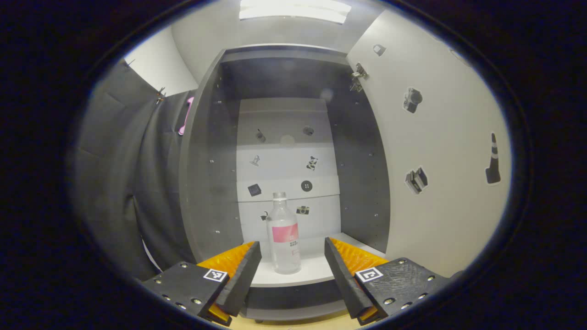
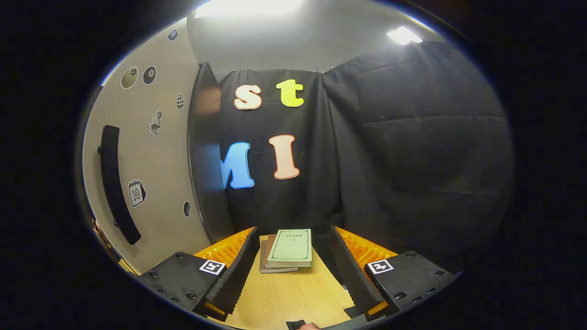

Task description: Open the cabinet door with the right hand, grasp the bottle in the cabinet with the left hand and place it on the coaster, then close the cabinet door with the right hand.

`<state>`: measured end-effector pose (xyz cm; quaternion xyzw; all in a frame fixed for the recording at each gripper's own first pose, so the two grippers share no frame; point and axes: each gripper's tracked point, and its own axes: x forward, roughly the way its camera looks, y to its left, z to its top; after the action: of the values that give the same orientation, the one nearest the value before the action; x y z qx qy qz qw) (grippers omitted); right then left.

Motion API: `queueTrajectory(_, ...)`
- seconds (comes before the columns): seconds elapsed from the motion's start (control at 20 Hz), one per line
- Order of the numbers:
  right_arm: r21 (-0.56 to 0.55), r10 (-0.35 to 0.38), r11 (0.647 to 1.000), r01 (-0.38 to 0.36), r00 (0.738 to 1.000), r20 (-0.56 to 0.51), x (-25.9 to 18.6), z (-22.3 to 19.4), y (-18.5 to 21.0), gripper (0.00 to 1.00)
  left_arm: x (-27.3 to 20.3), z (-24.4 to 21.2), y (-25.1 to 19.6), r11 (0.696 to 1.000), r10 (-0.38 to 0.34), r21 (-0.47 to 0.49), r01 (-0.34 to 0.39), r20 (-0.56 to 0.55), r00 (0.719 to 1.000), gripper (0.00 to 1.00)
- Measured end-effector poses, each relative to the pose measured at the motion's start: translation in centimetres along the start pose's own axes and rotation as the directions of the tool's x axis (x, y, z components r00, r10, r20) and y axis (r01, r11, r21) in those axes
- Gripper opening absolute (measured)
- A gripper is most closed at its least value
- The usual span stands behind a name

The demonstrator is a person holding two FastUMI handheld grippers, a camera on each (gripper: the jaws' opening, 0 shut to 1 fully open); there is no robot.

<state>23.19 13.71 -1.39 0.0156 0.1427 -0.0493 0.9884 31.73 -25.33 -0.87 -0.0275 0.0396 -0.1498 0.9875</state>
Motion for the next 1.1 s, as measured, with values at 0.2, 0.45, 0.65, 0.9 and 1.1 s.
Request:
queueTrajectory(0.2,0.011,-0.050,0.999,0.050,0.998,-0.024,0.2,-0.7,-0.1,0.96,4.0,-2.2,1.6,1.000,0.002,-0.005,-0.002,-0.024,1.000,0.83)
queueTrajectory(0.45,0.008,-0.088,0.996,0.088,0.994,-0.070,0.7,-2.1,0.0,0.92,7.9,-3.6,3.3,0.998,0.002,-0.057,-0.005,-0.044,0.999,0.86)
queueTrajectory(0.65,0.011,-0.082,0.996,0.084,0.992,-0.100,1.1,-3.3,0.4,0.97,9.4,-3.9,3.4,0.999,-0.019,-0.038,0.018,-0.043,0.999,0.83)
queueTrajectory(0.9,0.014,-0.082,0.996,0.084,0.991,-0.106,0.9,-3.6,0.1,0.96,11.0,-4.9,2.6,0.997,-0.037,-0.076,0.032,-0.067,0.997,0.86)
queueTrajectory(1.1,0.010,-0.097,0.995,0.098,0.991,-0.095,0.5,-3.3,-0.9,0.96,11.6,-5.1,2.8,0.995,-0.027,-0.096,0.021,-0.070,0.997,0.83)
